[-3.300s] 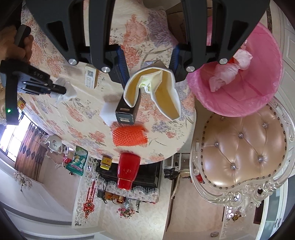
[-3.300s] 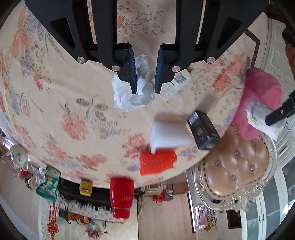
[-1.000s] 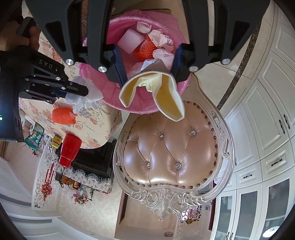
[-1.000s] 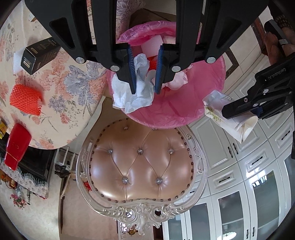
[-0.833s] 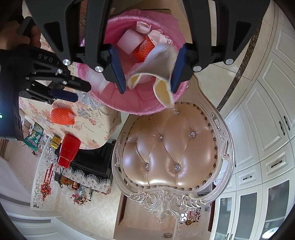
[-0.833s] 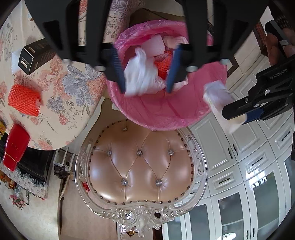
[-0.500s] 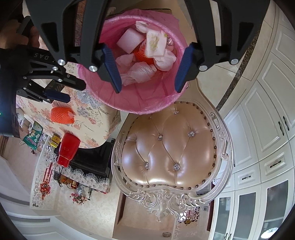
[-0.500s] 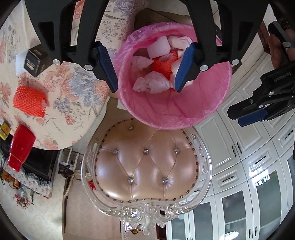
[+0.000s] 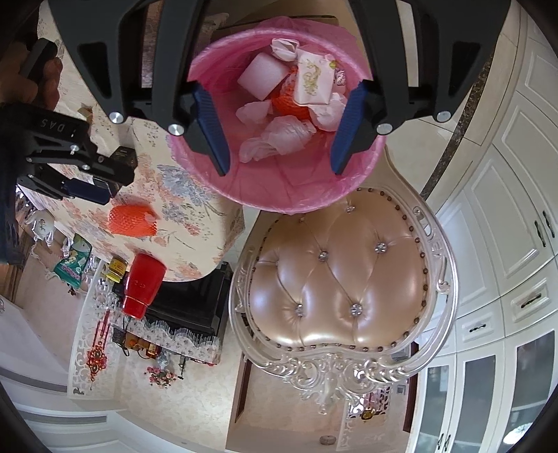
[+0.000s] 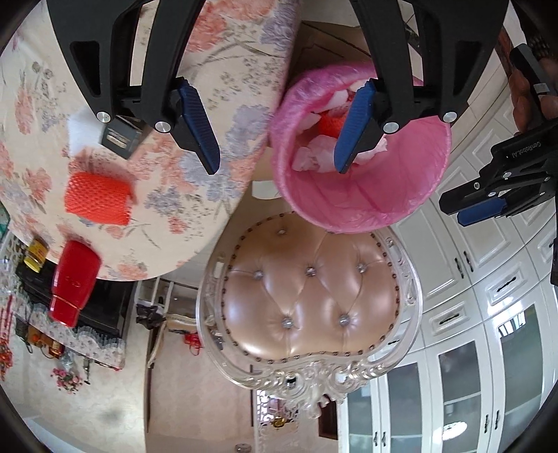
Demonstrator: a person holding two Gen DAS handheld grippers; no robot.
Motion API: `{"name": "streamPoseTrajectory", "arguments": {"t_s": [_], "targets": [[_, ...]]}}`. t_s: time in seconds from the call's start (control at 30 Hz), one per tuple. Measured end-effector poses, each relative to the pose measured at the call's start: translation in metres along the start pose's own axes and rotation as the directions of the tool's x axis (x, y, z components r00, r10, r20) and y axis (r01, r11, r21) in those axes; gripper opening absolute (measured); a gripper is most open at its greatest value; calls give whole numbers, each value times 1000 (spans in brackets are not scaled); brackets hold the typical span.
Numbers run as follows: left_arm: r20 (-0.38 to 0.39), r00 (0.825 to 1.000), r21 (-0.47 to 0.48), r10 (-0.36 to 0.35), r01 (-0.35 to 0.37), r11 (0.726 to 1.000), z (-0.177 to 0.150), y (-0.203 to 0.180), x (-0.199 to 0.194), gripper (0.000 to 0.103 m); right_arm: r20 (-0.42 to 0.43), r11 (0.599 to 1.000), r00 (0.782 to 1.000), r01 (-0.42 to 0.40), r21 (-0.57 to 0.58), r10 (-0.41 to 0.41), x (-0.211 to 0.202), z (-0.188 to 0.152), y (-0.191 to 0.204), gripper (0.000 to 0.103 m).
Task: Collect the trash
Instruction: 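Move both open tools back toward the black box on the table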
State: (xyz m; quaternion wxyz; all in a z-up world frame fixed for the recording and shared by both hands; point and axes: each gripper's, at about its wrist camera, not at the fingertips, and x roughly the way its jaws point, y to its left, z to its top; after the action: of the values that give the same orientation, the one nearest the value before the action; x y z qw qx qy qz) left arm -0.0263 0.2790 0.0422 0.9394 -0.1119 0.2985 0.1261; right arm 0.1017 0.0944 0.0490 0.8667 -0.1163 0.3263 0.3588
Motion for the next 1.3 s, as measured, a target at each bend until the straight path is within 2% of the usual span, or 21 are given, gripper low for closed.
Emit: {"name": "streamPoseTrajectory", "arguments": {"t_s": [0.17,0.73,1.3], "targets": [[-2,1000,19,-30,30,999,1,-18,4,58,14,999,999,45,28,-45,-14,-8,-22,71],[-46,985,107,-165,169,980,-3,-104,36,60,-11,961,977,210,178,-211,-57,-54,-122,76],[-135,960,197,-246,269,943,-15,-190,79,61,-86,910,957,290,295,-277,-68,-109,-199,77]]}}
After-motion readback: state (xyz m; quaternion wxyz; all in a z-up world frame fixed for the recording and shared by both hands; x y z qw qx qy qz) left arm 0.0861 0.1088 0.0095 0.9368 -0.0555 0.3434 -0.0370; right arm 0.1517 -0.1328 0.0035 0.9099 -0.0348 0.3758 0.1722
